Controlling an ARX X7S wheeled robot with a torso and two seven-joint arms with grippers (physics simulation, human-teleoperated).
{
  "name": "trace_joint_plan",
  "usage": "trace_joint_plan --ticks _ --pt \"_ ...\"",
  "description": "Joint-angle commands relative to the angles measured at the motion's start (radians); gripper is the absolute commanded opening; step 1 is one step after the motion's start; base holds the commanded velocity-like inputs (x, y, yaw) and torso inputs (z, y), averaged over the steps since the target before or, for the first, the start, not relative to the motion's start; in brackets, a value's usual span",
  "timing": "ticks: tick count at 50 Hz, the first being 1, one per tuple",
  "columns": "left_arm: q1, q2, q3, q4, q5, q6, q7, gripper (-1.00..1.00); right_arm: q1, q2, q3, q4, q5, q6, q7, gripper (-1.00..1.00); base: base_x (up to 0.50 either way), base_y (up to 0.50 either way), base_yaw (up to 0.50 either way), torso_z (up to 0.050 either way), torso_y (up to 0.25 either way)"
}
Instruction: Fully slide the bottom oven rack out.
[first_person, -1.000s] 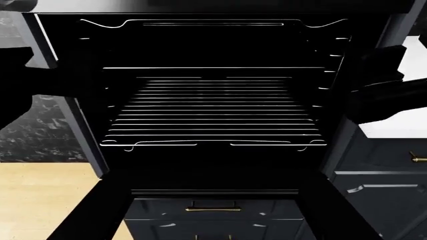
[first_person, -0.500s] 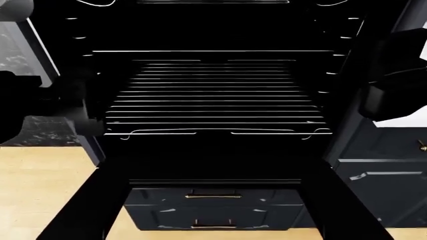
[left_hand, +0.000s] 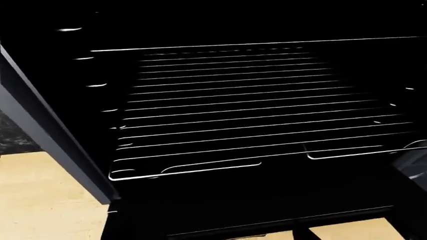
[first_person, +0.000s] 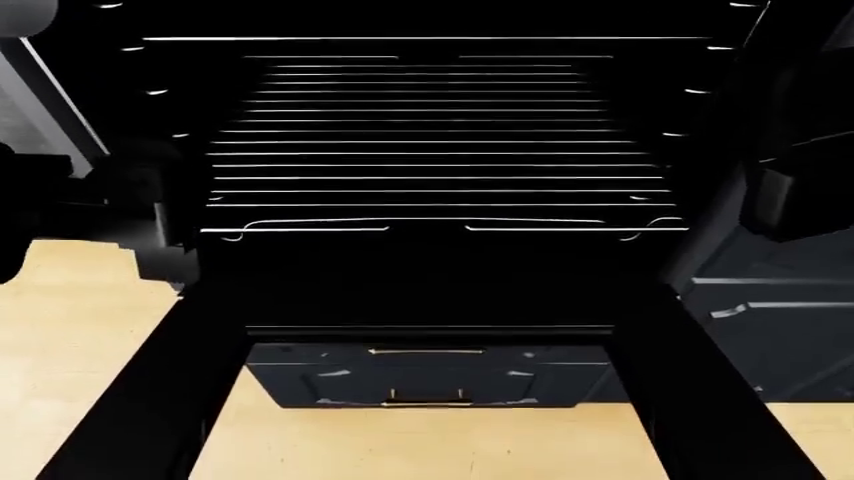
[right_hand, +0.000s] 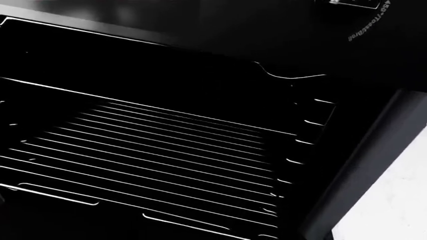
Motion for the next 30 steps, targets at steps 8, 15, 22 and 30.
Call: trace_joint_plan --ticks 8,15,22,30 --pt "-0.028 -0.003 0.05 -0.001 0.018 0.01 0.037 1.0 0.033 0.014 -0.04 -0.005 0.003 -0.03 -0.012 1.0 0.0 0.0 0.0 0.0 -0.153" --pt "-0.04 -0.001 0.064 0.0 0.013 0.014 0.04 1.0 0.038 0.02 -0.052 0.003 0.001 -0.035 -0.02 1.0 0.0 0.0 0.0 0.0 -0.155" --pt "-0.051 -0.004 0.071 0.002 0.014 0.017 0.047 1.0 0.044 0.026 -0.061 0.003 -0.006 -0.035 -0.028 1.0 0.0 0.0 0.0 0.0 -0.155" --pt "-0.061 0.002 0.082 0.006 0.015 0.03 0.05 1.0 0.043 0.026 -0.065 -0.002 -0.018 -0.049 -0.042 1.0 0.0 0.0 0.0 0.0 -0.106"
